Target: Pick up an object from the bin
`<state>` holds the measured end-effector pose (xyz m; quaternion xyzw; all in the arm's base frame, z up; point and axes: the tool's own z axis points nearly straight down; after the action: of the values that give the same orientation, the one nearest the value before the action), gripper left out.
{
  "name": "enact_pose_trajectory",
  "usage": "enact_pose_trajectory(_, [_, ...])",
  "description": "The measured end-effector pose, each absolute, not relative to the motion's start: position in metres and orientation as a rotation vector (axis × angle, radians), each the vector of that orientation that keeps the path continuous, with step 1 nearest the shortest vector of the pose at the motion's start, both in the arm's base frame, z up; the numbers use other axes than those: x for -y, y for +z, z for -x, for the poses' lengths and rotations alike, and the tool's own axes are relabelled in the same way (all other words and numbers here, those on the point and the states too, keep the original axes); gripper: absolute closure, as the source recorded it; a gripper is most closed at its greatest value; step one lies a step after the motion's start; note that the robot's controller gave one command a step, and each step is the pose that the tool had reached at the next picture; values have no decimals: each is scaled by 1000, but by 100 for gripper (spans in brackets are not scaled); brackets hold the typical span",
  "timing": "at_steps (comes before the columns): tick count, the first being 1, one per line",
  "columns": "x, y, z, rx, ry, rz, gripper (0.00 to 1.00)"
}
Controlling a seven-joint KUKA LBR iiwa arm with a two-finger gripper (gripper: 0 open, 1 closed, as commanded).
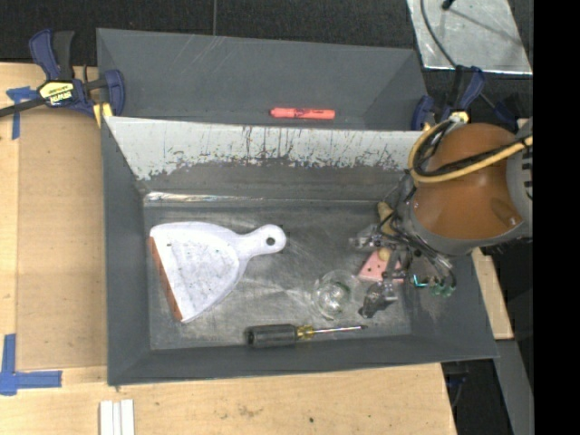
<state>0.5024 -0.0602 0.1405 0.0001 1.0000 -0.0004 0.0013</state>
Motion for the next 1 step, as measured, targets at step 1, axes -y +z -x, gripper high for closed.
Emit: enact_pose_trajectory(1, [14,81,-506,-3131,1,-5,100])
